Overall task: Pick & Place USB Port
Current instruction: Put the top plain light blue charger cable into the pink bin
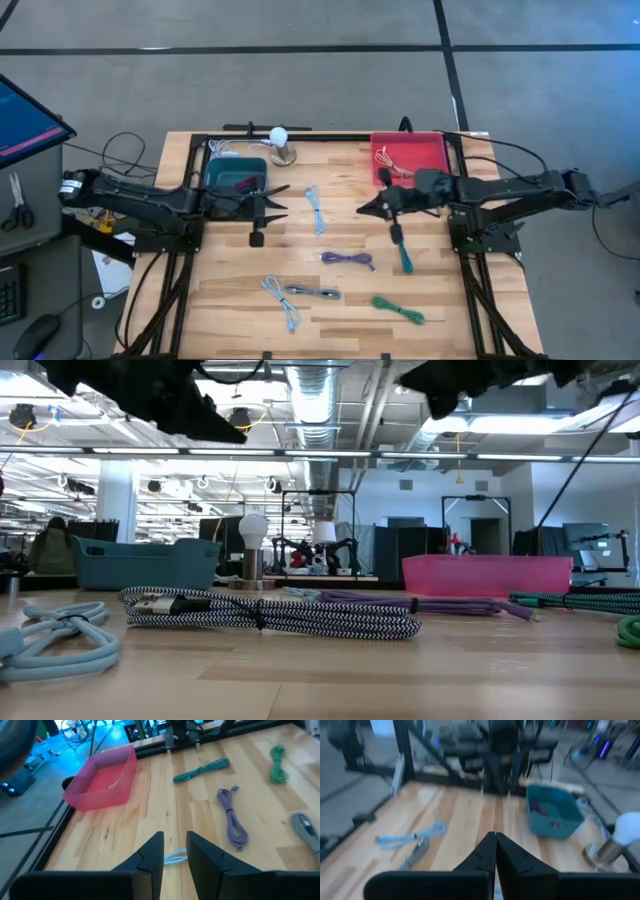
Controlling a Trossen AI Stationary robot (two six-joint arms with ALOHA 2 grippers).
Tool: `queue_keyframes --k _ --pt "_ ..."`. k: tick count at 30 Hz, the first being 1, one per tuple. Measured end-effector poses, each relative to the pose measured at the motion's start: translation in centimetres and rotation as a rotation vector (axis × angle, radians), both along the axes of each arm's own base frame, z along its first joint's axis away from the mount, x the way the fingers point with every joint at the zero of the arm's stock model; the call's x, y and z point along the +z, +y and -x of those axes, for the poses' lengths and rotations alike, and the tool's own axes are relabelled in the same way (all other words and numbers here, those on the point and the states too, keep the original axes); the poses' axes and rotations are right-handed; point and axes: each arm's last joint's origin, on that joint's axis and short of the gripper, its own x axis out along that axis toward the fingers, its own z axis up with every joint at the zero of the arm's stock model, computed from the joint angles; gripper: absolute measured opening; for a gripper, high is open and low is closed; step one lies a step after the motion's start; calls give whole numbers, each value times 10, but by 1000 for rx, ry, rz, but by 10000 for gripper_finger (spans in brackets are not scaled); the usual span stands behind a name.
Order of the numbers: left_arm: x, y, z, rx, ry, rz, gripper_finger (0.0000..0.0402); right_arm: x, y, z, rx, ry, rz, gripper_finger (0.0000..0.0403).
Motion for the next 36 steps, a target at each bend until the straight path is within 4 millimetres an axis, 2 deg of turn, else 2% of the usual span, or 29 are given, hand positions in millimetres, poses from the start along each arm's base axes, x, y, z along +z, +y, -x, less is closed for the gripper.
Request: queue_keyframes --k 4,8,14,25,31,36 --pt "-4 3 -11 22 -7 -3 82 4 0 21 -4 -99 -18 1" --pt "-9 7 -18 40 6 -4 82 4 0 32 -8 -116 -31 1" --pt "-12 8 -21 45 20 -5 82 1 1 34 -10 -87 -44 1" --pt "-10 6 -19 36 8 -2 82 -14 1 22 -27 16 -128 1" --pt "-7 3 -17 21 -10 1 82 -7 1 29 -14 -22 -44 0" --pt "1 2 -11 14 -59 6 82 2 -8 42 -140 -68 14 0"
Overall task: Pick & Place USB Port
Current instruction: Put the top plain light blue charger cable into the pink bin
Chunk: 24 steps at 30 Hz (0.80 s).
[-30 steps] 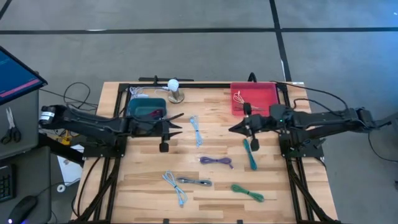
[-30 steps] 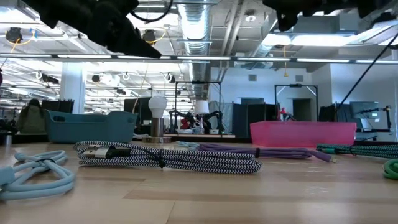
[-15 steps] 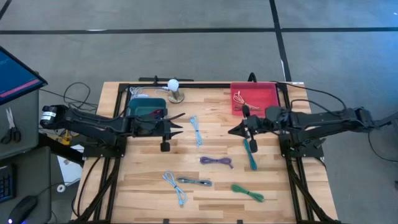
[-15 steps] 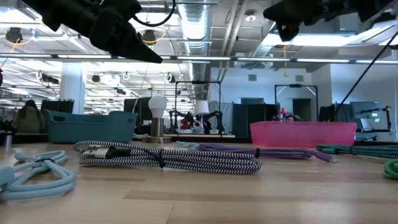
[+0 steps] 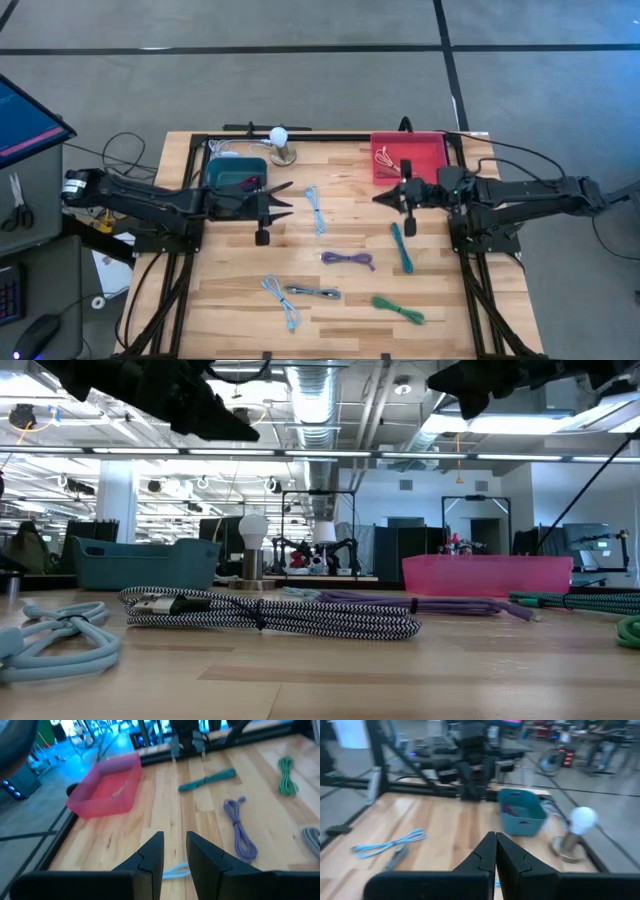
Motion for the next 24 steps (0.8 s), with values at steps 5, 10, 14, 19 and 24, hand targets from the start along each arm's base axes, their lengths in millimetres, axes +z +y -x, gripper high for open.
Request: queue_keyframes --k 5,10,14,19,24 --pt "12 1 11 2 -68 -2 82 4 -10 8 -73 -11 6 0" --pt "20 3 20 22 -123 -2 82 2 -19 5 -114 -8 18 0" --pt "23 5 24 78 -140 -6 82 0 -27 -2 -149 -19 41 0" --pt "16 9 26 245 -66 -39 82 -13 -41 -16 -210 44 7 0" --pt "15 13 30 371 -43 -62 70 -21 -54 -34 -272 107 -107 0"
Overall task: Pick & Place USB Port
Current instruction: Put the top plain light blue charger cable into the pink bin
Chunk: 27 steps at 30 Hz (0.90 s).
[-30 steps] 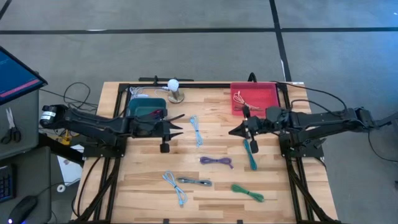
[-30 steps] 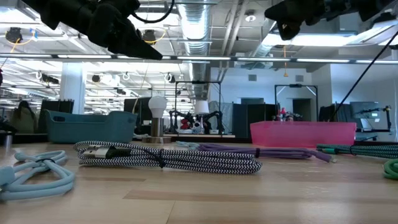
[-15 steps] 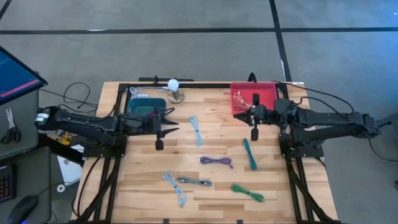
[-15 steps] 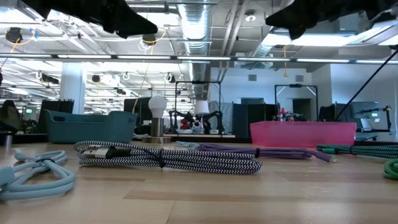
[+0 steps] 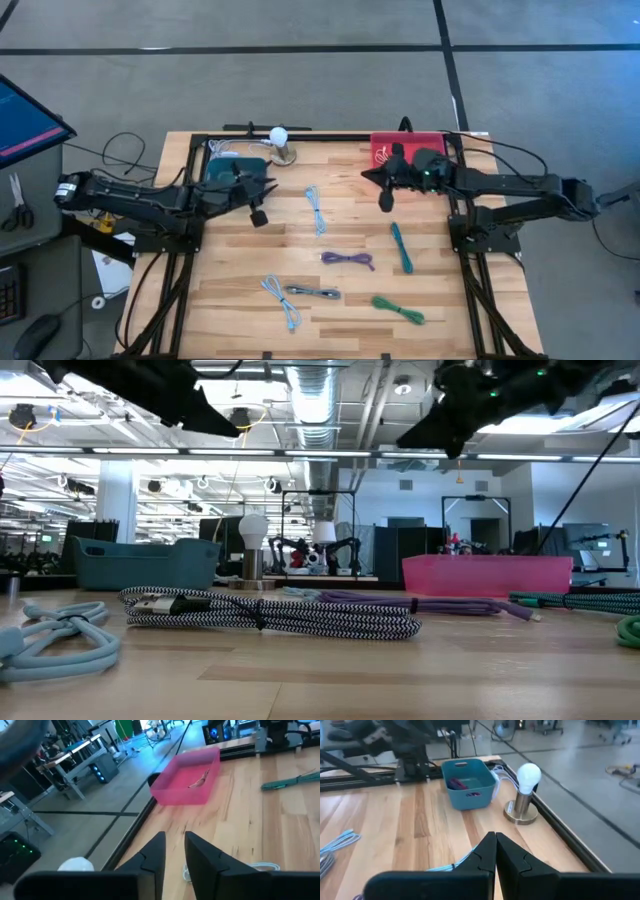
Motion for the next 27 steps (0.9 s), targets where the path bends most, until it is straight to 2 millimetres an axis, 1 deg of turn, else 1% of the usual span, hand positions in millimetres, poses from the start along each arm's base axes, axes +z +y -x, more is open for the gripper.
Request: queue_keyframes --k 5,9,12,16,18,21,24,27 --pt "5 -1 7 -7 -34 4 47 5 -2 -21 11 110 -39 0" --pt "6 0 15 -8 -22 7 30 6 -2 -43 4 184 -117 0" --pt "6 0 20 -7 -24 25 20 -2 -3 -59 -31 241 -214 0" --pt "8 -1 22 -59 -41 38 10 -14 -8 -76 -101 341 -344 5" --pt "8 -2 22 -86 -40 42 7 -23 -10 -82 -139 429 -398 17" --pt "7 -3 22 -126 -38 47 7 -31 -13 -92 -181 507 -449 47" --pt "7 -3 21 -145 -37 49 11 -40 -14 -106 -180 535 -511 81" --pt "7 -3 21 -145 -37 49 12 -49 -13 -124 -158 548 -613 115"
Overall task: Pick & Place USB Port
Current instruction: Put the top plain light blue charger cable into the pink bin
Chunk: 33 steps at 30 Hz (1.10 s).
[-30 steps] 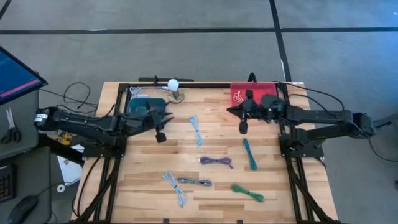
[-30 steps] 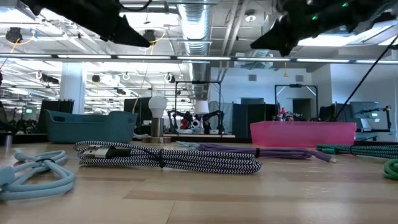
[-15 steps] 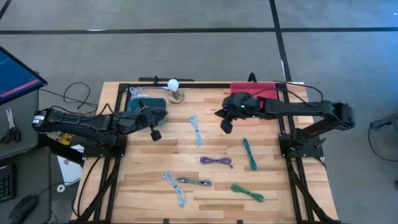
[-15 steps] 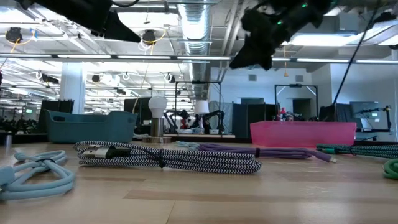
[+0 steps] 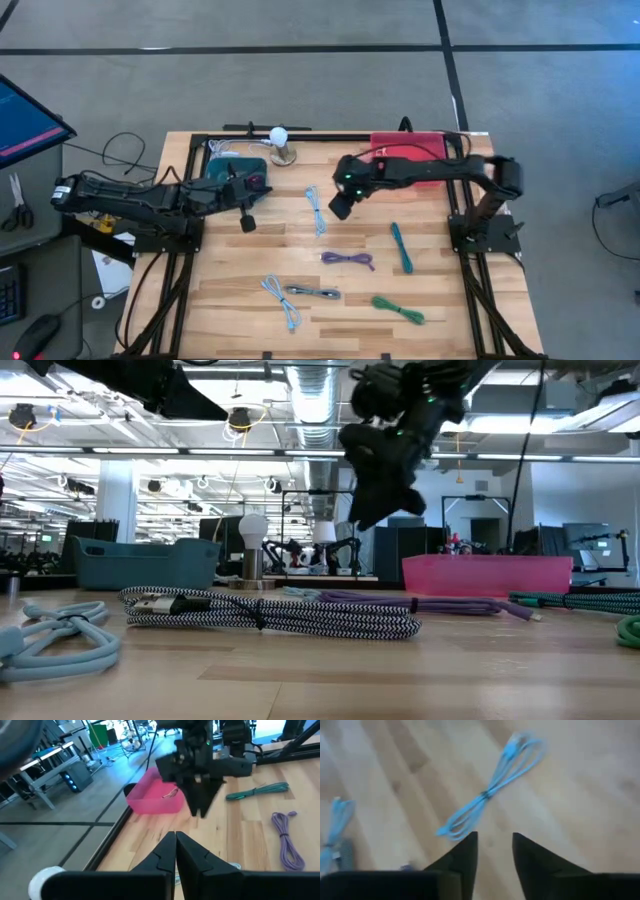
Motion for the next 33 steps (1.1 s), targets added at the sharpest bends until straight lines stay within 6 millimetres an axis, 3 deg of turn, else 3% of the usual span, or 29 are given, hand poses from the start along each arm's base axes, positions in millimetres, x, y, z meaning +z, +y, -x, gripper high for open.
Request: queue_keyframes --k 5,15,23,33 --pt "-1 0 0 0 6 -1 8 -15 1 -29 7 10 -147 166" --pt "-2 0 0 0 17 -2 8 -41 -1 -64 36 44 -177 227" --pt "-4 0 0 0 40 -3 8 -76 -4 -73 27 111 -192 226" --pt "-5 0 1 -2 52 -1 8 -84 -6 -78 41 91 -180 191"
